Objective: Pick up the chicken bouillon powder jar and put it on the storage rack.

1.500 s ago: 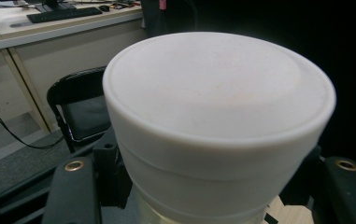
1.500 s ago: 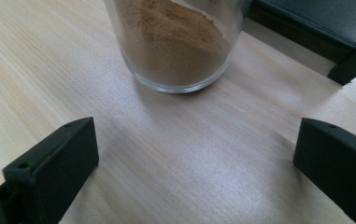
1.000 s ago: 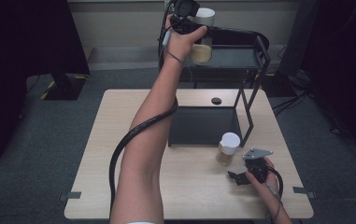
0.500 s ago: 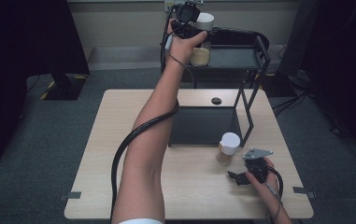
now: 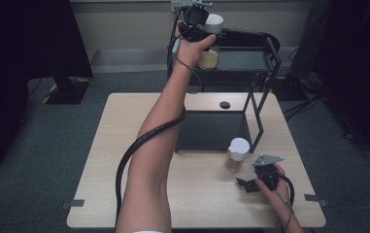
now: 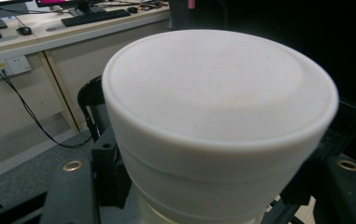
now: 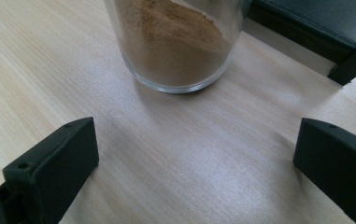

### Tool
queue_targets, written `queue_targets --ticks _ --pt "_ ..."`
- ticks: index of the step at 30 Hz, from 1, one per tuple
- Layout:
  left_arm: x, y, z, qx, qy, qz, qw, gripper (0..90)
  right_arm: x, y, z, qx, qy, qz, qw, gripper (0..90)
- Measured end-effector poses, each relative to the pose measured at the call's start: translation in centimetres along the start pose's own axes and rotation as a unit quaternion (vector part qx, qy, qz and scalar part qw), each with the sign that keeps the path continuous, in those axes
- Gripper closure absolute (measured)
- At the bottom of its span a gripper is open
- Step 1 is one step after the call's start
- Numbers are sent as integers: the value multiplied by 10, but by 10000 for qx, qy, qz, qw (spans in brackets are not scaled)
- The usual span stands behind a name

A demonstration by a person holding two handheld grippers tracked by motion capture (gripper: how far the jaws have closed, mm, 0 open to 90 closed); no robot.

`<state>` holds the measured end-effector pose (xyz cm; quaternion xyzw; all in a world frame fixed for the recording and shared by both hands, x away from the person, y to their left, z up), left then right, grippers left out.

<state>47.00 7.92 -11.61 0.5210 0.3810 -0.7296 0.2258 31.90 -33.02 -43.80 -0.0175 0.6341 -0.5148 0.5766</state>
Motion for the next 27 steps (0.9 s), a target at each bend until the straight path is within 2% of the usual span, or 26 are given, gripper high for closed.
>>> queue_targets --ticks 3,4,5,9,10,12,15,16,18,21,24,27 --pt "0 0 2 -55 -36 7 10000 219 0 0 0 0 4 -3 10000 0" --pt "2 -2 3 -77 -103 47 9999 138 0 0 0 -3 16 -10 10000 0" --pt "2 -2 3 -77 -103 47 9999 103 0 0 0 -3 16 -10 10000 0" --pt "4 -6 4 -76 -110 53 9999 69 0 0 0 -1 3 -3 10000 0" --pt "6 -8 3 -24 -198 68 9998 35 0 0 0 0 6 -6 10000 0" --pt "9 -11 2 7 -222 94 9997 2 0 0 0 0 1 3 10000 0" --pt "12 -14 2 -10 -258 118 9996 1 0 0 0 2 0 -1 10000 0" --pt "16 -18 0 48 -207 132 9997 1 0 0 0 0 4 0 10000 0" --pt "19 -22 -2 121 -245 129 9995 1 0 0 0 0 1 -3 10000 0" --pt "24 -25 -2 136 -197 144 9996 3 0 0 0 -1 1 -3 10000 0" --pt "33 -31 -5 204 -306 116 9993 3 0 0 0 -1 0 -5 10000 0" --pt "38 -34 -6 238 -329 158 9991 2 0 0 0 -1 -1 -6 10000 0"
Point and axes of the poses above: each handheld gripper's, and its own axes: y roughly forward along the jaws, x roughly out of its underside, z roughly to its right, the point moved 2 cm from there along y, roughly forward along the jaws, and after that the axes turned 12 degrees about -y, right-handed, at the moved point
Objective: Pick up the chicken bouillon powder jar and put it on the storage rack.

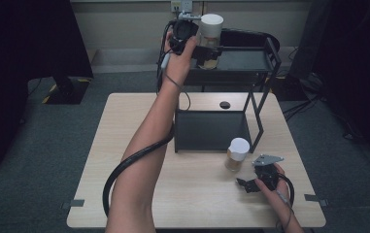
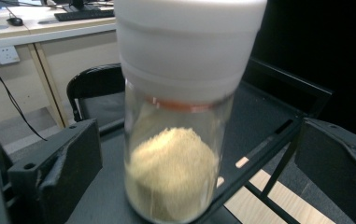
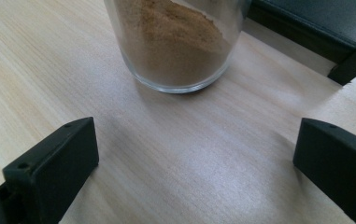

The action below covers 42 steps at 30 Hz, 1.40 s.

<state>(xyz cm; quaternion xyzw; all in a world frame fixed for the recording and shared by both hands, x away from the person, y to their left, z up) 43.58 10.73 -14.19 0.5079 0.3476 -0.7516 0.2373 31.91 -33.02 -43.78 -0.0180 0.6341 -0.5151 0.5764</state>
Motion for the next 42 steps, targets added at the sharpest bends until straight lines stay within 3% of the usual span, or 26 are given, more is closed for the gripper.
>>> queue_targets --ticks 17,27,35,37,42 --pt "39 -9 -8 308 -112 -2 9995 0 0 0 0 3 9 1 10000 0" --pt "61 -8 -12 344 -169 95 9992 0 0 0 0 1 -4 4 10000 0" --pt "80 -9 -12 381 52 175 9991 2 0 0 0 2 10 1 10000 0" --pt "86 -11 -13 492 71 242 9985 0 0 0 0 2 9 3 10000 0" --pt "92 -13 -13 537 36 228 9983 0 0 0 0 2 10 2 10000 0"
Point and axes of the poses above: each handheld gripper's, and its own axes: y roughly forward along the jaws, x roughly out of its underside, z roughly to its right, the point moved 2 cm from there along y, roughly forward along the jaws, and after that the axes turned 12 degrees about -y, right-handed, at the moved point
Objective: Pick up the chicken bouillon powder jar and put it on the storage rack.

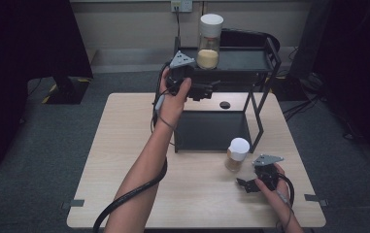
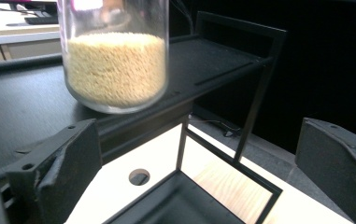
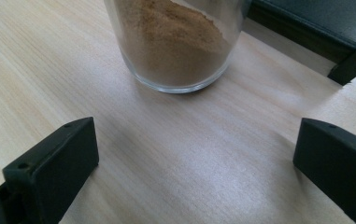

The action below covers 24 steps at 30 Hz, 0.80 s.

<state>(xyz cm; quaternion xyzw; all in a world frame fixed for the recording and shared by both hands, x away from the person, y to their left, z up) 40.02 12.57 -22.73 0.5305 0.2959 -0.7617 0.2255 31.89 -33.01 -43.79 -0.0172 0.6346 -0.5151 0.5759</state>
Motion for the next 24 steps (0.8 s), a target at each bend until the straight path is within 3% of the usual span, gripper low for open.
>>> queue_targets --ticks 24 --pt "56 -7 -14 162 -93 -177 9997 0 0 0 0 0 1 2 10000 0"
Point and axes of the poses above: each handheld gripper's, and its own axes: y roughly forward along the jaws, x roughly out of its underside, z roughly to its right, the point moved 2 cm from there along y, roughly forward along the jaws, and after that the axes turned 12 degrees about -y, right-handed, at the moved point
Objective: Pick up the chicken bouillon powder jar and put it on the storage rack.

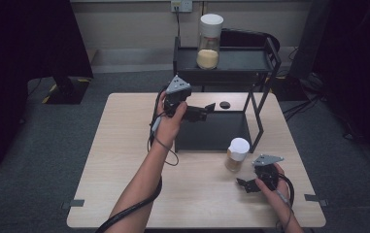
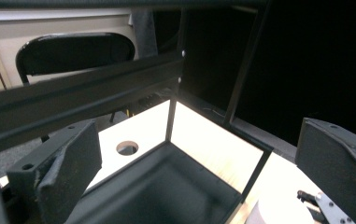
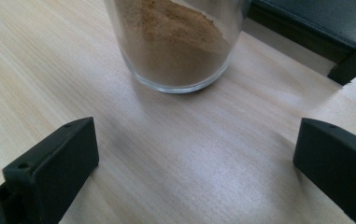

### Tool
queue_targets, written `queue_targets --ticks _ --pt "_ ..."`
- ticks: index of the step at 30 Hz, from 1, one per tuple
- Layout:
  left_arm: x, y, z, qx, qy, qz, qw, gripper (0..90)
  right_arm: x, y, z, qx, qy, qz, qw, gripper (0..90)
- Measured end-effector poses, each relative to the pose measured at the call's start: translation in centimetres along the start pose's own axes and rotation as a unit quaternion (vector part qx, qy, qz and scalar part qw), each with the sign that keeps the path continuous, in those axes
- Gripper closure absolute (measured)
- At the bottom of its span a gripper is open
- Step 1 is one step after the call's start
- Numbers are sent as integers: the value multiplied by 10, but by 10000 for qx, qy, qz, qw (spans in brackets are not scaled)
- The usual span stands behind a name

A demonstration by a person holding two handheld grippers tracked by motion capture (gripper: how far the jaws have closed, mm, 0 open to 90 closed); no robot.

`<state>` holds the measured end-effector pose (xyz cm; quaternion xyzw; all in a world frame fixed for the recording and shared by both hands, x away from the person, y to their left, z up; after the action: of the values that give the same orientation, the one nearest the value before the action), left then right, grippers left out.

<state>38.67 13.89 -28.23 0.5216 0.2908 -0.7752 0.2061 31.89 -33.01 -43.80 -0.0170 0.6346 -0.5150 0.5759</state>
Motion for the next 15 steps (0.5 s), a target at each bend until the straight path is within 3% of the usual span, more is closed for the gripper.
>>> queue_targets --ticks 8,15 --pt "17 -4 -3 -77 58 -135 9999 1 0 0 0 -1 5 2 10000 0" --pt "30 -6 -5 61 11 -218 9997 1 0 0 0 0 3 0 10000 0"
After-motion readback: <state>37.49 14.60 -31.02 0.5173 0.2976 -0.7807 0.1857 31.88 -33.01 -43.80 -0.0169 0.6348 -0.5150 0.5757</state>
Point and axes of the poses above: each handheld gripper's, and its own axes: y roughly forward along the jaws, x roughly out of its underside, z roughly to its right, the point moved 2 cm from there along y, roughly forward along the jaws, and after that the axes turned 12 degrees about -y, right-handed, at the moved point
